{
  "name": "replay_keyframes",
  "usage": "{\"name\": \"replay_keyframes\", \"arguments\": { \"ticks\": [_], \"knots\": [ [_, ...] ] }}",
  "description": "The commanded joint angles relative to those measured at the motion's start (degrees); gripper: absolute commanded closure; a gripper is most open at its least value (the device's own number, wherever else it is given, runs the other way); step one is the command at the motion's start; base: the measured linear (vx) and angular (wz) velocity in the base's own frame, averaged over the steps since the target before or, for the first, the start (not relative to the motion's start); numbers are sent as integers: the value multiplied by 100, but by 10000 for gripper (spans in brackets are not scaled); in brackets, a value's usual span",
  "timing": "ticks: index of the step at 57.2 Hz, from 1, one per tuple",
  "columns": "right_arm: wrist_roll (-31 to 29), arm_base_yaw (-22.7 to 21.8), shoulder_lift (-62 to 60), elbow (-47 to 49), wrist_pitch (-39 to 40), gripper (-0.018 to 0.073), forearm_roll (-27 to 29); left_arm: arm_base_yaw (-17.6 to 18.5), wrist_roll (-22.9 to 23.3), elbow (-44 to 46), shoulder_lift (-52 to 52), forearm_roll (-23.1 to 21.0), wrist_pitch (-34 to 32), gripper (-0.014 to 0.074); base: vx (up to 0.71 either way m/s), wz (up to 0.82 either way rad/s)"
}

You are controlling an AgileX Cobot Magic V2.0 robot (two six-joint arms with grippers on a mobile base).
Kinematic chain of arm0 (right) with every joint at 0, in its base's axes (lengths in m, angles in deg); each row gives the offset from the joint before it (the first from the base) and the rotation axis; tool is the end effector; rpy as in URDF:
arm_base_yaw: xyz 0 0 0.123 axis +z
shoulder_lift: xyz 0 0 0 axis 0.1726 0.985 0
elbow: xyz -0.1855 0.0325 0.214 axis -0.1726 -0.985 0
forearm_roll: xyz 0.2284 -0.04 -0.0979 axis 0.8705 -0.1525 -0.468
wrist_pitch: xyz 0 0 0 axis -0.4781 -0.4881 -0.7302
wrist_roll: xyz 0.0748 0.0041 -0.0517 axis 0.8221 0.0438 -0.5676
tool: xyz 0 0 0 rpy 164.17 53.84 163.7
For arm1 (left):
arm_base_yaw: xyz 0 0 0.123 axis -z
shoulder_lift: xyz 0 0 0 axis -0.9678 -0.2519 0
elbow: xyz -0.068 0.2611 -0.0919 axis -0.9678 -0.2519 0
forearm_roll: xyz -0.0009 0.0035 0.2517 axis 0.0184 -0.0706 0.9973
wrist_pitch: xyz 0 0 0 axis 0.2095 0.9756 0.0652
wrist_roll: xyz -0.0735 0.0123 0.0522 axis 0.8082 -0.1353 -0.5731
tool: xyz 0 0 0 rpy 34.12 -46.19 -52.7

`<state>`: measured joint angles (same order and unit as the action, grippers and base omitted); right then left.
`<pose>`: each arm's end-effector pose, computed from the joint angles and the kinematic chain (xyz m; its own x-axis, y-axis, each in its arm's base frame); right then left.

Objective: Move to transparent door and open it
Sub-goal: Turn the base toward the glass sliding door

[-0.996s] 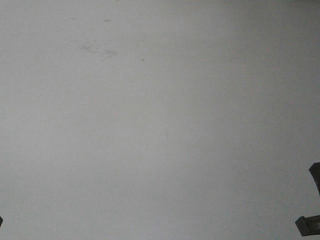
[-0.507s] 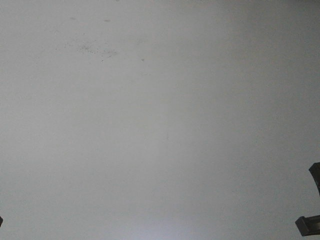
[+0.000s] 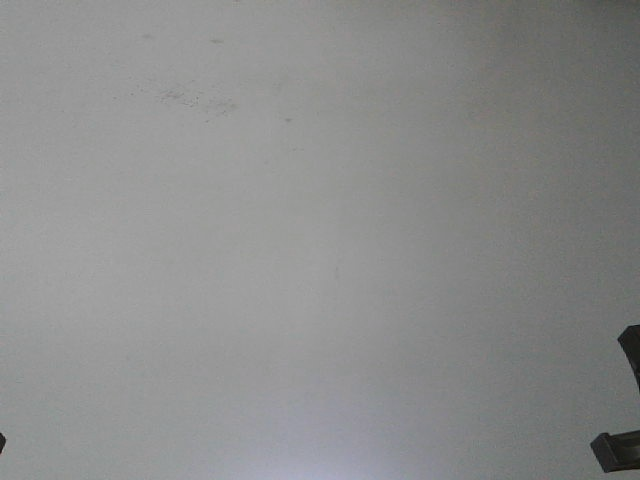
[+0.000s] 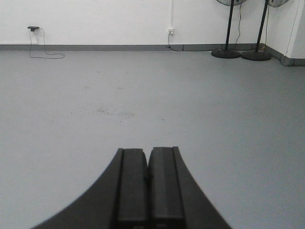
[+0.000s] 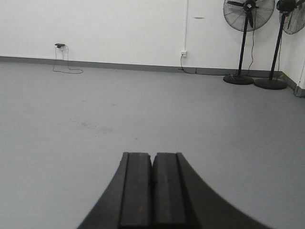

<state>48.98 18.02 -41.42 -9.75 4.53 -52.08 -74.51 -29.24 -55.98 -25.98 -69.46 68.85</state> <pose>0.0560 0.0088 0.1898 -0.0835 0.0122 -0.9964 -0.1478 0.9887 0.0245 0.0559 -0.0029 0.1845 -0.1412 -0.0058 -0.9900 0.0365 0.9993 -0.0110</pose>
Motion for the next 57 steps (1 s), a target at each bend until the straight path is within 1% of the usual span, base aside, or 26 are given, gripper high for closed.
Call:
{"name": "replay_keyframes", "arguments": {
  "ticks": [1,18,35,57],
  "knots": [
    [-7,-25,-90,-16,459,564,-44,33,32,-49,86,-25,-512,603,4,3],
    [-7,-25,-90,-16,459,564,-44,33,32,-49,86,-25,-512,603,10,6],
    [-7,-25,-90,-16,459,564,-44,33,32,-49,86,-25,-512,603,18,18],
    [-7,-25,-90,-16,459,564,-44,33,32,-49,86,-25,-512,603,25,33]
  ]
}}
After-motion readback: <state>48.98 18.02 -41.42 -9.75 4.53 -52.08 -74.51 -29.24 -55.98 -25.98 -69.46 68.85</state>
